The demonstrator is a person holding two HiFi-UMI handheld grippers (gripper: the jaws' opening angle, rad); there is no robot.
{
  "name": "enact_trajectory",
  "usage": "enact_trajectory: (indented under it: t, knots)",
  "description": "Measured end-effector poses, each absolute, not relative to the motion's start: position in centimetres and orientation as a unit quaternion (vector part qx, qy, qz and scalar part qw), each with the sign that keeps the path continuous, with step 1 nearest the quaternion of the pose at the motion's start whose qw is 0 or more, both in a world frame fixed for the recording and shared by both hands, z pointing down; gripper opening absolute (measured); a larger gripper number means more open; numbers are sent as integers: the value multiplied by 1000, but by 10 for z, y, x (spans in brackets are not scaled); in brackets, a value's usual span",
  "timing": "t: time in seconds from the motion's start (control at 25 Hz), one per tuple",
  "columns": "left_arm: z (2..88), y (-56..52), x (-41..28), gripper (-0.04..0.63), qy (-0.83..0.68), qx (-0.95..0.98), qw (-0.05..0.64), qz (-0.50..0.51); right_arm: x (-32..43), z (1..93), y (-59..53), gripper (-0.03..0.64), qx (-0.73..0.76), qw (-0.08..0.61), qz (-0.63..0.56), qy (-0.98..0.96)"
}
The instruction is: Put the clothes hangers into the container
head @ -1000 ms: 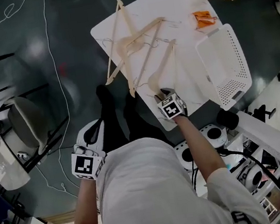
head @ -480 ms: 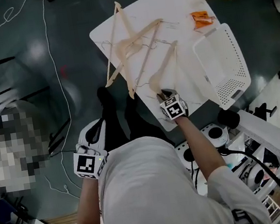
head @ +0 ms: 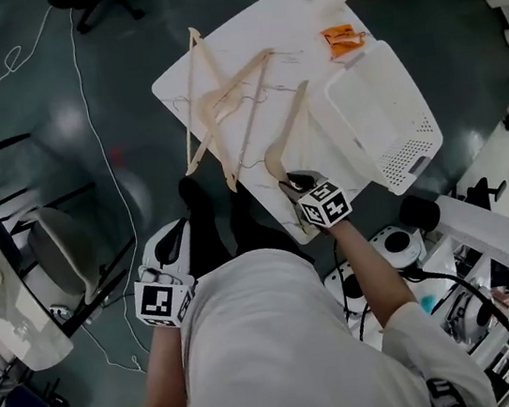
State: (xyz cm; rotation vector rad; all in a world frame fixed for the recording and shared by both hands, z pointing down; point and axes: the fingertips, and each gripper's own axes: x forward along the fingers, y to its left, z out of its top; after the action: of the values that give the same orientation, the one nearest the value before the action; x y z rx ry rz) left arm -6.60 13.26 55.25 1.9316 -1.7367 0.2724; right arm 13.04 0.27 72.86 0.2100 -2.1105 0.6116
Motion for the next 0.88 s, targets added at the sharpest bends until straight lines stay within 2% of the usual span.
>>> enact_trajectory:
  t: [0.6, 0.88]
  knots:
    - [527, 101, -62, 0, -614, 752, 221, 94, 103, 595, 15, 97, 47, 331, 265, -905]
    - [526, 85, -53, 0, -591, 773, 212, 90, 112, 534, -9, 97, 76, 283, 256, -921]
